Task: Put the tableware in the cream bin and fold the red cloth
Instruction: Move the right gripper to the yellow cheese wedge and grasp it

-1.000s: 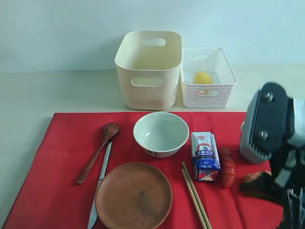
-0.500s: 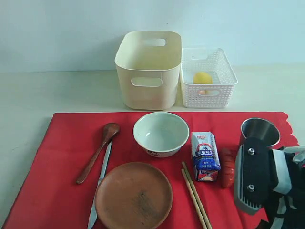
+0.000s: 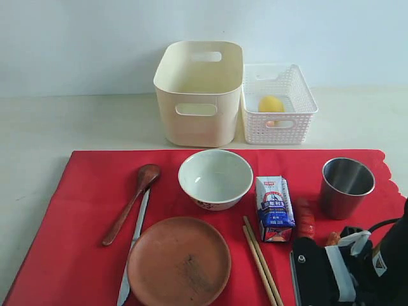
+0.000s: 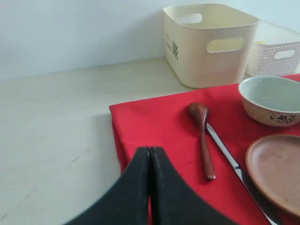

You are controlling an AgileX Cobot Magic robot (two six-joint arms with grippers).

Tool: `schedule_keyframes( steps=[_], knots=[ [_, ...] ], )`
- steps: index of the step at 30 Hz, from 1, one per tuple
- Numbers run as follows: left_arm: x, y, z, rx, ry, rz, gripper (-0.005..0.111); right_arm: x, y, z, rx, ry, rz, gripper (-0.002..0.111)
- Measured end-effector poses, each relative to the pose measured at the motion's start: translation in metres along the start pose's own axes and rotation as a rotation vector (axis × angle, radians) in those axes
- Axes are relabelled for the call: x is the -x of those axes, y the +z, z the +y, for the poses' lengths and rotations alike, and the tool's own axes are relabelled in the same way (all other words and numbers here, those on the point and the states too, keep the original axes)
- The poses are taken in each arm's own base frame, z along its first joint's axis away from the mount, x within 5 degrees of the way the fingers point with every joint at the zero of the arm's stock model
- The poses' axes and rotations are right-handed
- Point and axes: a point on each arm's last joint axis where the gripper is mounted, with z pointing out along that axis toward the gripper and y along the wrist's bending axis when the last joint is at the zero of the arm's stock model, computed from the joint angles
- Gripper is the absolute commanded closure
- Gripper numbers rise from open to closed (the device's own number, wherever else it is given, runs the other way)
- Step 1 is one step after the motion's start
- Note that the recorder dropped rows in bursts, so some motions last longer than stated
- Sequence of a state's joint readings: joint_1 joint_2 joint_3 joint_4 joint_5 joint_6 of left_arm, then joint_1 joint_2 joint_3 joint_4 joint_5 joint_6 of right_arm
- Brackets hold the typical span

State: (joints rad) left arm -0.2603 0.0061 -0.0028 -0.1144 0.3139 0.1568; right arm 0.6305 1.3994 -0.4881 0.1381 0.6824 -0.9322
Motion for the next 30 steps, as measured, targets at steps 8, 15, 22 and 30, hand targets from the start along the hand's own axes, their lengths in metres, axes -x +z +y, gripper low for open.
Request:
schedule_keyframes(
  steps=[8, 15, 22, 30],
  knots=[
    [0.0, 0.0, 0.0, 0.0, 0.0, 0.0, 0.107, 0.005, 0.013, -0.007, -0.017, 0.016, -0.013, 0.034],
    [0.0, 0.0, 0.0, 0.0, 0.0, 0.0, 0.107, 0.008, 0.017, -0.009, -0.017, 0.044, -0.031, 0.034],
    [0.0, 0.0, 0.0, 0.0, 0.0, 0.0, 0.107, 0.008, 0.026, -0.009, 0.012, 0.058, -0.008, 0.045],
    [0.0, 0.0, 0.0, 0.0, 0.0, 0.0, 0.107, 0.012, 0.028, -0.011, 0.006, 0.118, -0.049, 0.09]
  ],
)
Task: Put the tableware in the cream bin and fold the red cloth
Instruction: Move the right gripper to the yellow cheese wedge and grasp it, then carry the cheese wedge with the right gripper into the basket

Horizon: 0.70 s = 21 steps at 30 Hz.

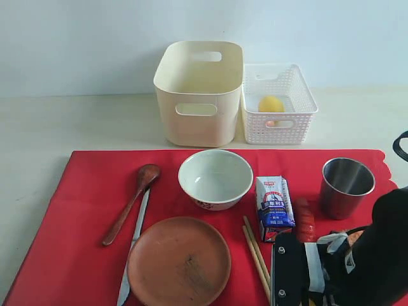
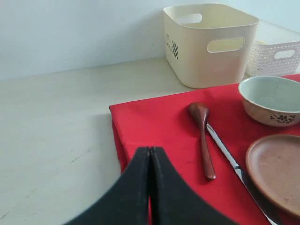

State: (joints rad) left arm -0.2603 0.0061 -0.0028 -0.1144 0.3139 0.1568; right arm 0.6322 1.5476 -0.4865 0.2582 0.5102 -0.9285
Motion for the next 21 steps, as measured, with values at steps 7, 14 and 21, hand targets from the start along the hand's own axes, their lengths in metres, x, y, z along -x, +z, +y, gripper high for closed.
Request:
schedule_keyframes(
  steps=[7, 14, 21],
  knots=[
    [0.0, 0.0, 0.0, 0.0, 0.0, 0.0, 0.107, 0.004, -0.005, -0.003, 0.021, -0.035, 0.029, 0.108],
    [0.0, 0.0, 0.0, 0.0, 0.0, 0.0, 0.107, 0.013, -0.027, -0.008, 0.006, -0.049, 0.023, 0.108],
    [0.0, 0.0, 0.0, 0.0, 0.0, 0.0, 0.107, 0.023, -0.086, -0.007, -0.165, 0.046, -0.192, 0.108]
  ],
)
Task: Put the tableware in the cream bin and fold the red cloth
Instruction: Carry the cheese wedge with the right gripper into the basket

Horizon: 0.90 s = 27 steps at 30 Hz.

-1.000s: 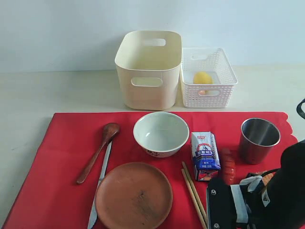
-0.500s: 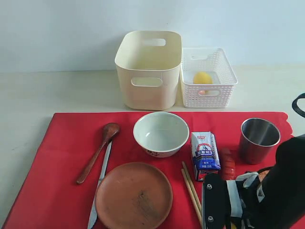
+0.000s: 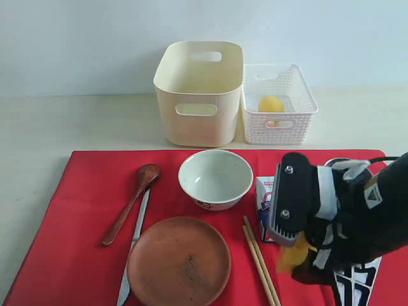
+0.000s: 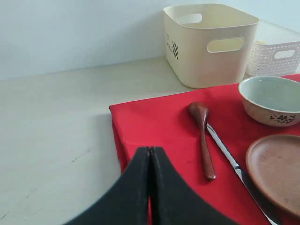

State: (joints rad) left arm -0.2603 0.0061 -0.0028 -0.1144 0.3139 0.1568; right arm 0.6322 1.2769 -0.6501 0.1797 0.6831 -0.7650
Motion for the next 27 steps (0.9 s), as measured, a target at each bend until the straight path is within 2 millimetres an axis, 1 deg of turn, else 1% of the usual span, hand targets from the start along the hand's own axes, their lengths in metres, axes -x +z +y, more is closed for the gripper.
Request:
schedule_keyframes(
  steps=[3, 7, 11, 15, 18, 21, 22, 23, 24, 25, 26, 27],
  knots=[
    [0.0, 0.0, 0.0, 0.0, 0.0, 0.0, 0.107, 0.003, -0.023, -0.001, -0.101, 0.036, -0.121, 0.108],
    [0.0, 0.0, 0.0, 0.0, 0.0, 0.0, 0.107, 0.003, -0.049, -0.002, -0.221, 0.095, -0.231, 0.108],
    [0.0, 0.0, 0.0, 0.0, 0.0, 0.0, 0.107, 0.001, -0.061, -0.01, -0.319, 0.18, -0.303, 0.108],
    [0.0, 0.0, 0.0, 0.0, 0.0, 0.0, 0.107, -0.005, -0.067, -0.027, -0.413, 0.325, -0.336, 0.108],
    [0.0, 0.0, 0.0, 0.0, 0.0, 0.0, 0.107, -0.007, -0.074, -0.044, -0.463, 0.457, -0.359, 0.108],
    [0.0, 0.0, 0.0, 0.0, 0.0, 0.0, 0.107, -0.005, -0.078, -0.063, -0.494, 0.561, -0.38, 0.108],
    [0.0, 0.0, 0.0, 0.0, 0.0, 0.0, 0.107, -0.002, -0.077, -0.078, -0.505, 0.625, -0.389, 0.108],
    [0.0, 0.0, 0.0, 0.0, 0.0, 0.0, 0.107, 0.0, -0.073, -0.085, -0.502, 0.653, -0.388, 0.108],
    [0.0, 0.0, 0.0, 0.0, 0.0, 0.0, 0.107, 0.006, -0.065, -0.101, -0.496, 0.707, -0.387, 0.108],
    [0.0, 0.0, 0.0, 0.0, 0.0, 0.0, 0.107, 0.008, -0.062, -0.108, -0.494, 0.725, -0.383, 0.108],
    [0.0, 0.0, 0.0, 0.0, 0.0, 0.0, 0.107, 0.015, -0.05, -0.126, -0.486, 0.751, -0.366, 0.108],
    [0.0, 0.0, 0.0, 0.0, 0.0, 0.0, 0.107, 0.019, -0.046, -0.134, -0.485, 0.755, -0.359, 0.108]
  ],
)
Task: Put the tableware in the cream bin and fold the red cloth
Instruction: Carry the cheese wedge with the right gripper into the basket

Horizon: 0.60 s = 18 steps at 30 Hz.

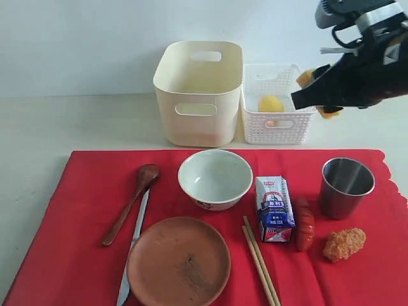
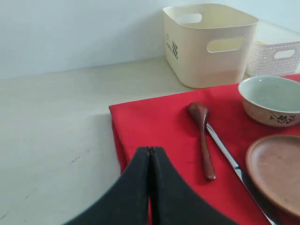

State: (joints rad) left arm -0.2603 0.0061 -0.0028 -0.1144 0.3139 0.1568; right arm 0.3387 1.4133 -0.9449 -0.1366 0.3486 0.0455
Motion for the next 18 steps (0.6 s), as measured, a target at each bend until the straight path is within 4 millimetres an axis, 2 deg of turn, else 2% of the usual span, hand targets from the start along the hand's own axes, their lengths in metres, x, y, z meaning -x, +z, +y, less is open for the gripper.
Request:
schedule_keyframes(
  steps=[1, 2, 4, 8, 10, 18],
  knots=[
    [0.0, 0.0, 0.0, 0.0, 0.0, 0.0, 0.107, 0.008, 0.023, -0.003, -0.005, 0.011, 0.028, 0.108],
    [0.0, 0.0, 0.0, 0.0, 0.0, 0.0, 0.107, 0.009, 0.036, -0.005, -0.009, 0.015, 0.048, 0.108],
    [0.0, 0.0, 0.0, 0.0, 0.0, 0.0, 0.107, 0.021, 0.074, -0.021, -0.037, 0.046, 0.074, 0.108],
    [0.0, 0.0, 0.0, 0.0, 0.0, 0.0, 0.107, 0.031, 0.124, -0.049, -0.079, 0.09, 0.093, 0.108],
    [0.0, 0.0, 0.0, 0.0, 0.0, 0.0, 0.107, 0.038, 0.14, -0.058, -0.093, 0.102, 0.082, 0.108],
    [0.0, 0.0, 0.0, 0.0, 0.0, 0.0, 0.107, 0.051, 0.175, -0.063, -0.096, 0.091, 0.055, 0.108]
  ],
)
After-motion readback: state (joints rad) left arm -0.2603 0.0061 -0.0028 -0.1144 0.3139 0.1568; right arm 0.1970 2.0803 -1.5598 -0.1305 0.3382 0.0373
